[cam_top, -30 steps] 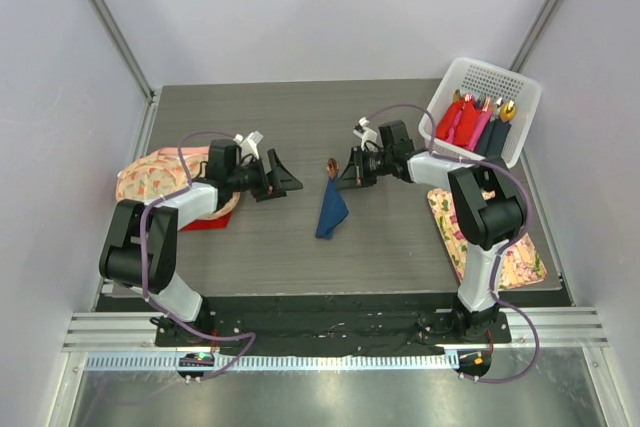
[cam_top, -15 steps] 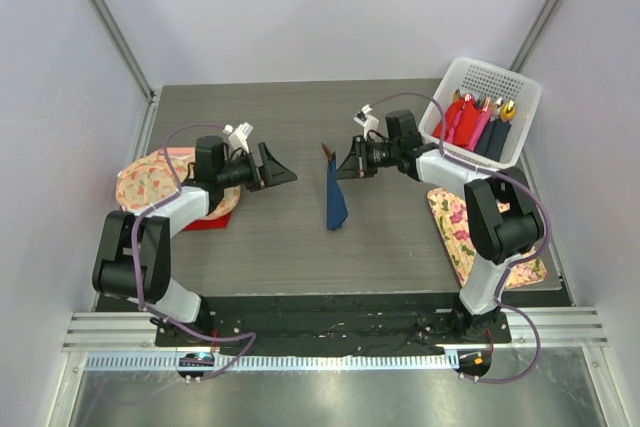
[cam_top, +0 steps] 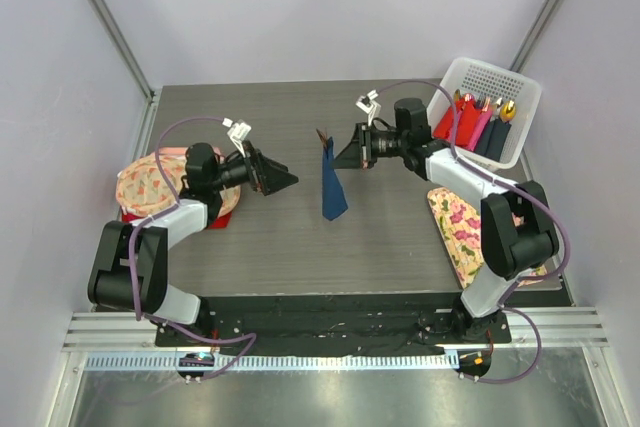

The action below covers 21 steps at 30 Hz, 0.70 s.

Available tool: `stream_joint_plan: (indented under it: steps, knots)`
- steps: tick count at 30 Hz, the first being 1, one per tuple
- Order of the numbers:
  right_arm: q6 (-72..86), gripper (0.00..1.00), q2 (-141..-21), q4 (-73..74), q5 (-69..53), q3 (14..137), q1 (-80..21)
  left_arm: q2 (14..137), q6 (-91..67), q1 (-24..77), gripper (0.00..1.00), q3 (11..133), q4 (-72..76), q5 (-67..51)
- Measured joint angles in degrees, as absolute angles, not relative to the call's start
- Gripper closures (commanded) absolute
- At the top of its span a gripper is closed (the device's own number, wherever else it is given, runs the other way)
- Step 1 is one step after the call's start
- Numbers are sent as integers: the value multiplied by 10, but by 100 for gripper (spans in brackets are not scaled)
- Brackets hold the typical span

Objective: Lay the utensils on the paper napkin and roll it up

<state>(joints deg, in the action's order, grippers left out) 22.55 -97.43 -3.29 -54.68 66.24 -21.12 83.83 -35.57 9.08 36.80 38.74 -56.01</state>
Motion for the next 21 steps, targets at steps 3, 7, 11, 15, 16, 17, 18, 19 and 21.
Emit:
stream_joint_plan:
  steps: [3,7,11,15,16,17,18,19,21]
  knots:
    - [242,99,-951,-46,-567,663,-211,838,-357,91,8,368,438,-580]
    - [259,99,-921,-63,-593,674,-212,837,-372,91,0,374,477,-603]
    - [268,99,-894,-76,-613,692,-220,819,-391,93,0,386,499,-627]
    - [271,99,-867,-85,-630,709,-239,776,-398,101,0,397,506,-646]
    - [269,99,-861,-85,-634,712,-245,759,-398,105,0,399,508,-649]
    - [264,99,-857,-82,-637,716,-252,748,-397,109,0,400,511,-655]
    - [256,99,-852,-75,-639,720,-258,735,-395,115,0,402,515,-659]
    - [249,99,-849,-66,-641,726,-266,724,-393,120,0,403,518,-663]
    - [229,99,-843,-47,-642,735,-281,708,-389,128,0,405,527,-668]
